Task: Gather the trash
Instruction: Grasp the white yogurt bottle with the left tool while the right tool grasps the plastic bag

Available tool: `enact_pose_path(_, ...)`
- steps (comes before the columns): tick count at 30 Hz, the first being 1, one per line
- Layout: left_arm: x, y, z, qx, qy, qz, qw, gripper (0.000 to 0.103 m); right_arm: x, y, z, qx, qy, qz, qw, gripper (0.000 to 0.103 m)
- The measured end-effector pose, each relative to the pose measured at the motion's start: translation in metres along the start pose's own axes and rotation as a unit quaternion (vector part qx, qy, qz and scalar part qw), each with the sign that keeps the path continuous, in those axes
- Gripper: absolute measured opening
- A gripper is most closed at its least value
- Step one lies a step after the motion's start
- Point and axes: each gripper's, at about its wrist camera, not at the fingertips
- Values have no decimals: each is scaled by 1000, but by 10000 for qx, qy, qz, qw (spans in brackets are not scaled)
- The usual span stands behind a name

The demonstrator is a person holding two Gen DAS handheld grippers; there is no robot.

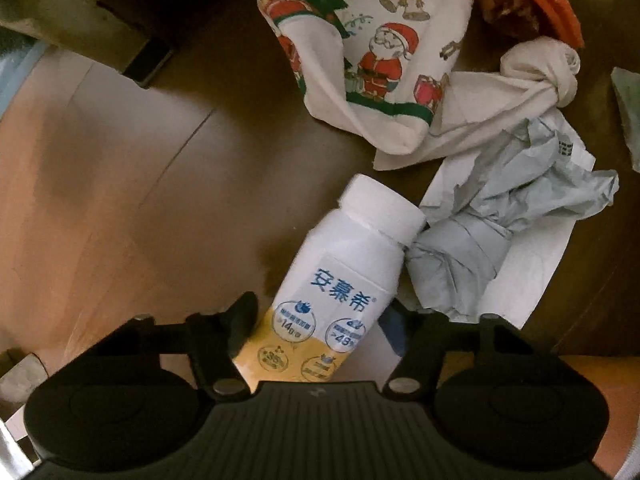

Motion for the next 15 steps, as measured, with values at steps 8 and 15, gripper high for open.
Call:
enact_pose_path(8,8,9,-2,43,138,496,9987,46,-2,-2,-1,0,343,-163,9993,3)
enact_pose_path(15,14,30,22,-285,290,1056,9936,44,-14,10,33,-277,435,-599,9969,2)
Point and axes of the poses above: each gripper's, at about its wrist camera, not at the fingertips, and z roughly against the way its jaws point, x to its left, y to its underside, and after that the axes turned 7 degrees about y, right-handed
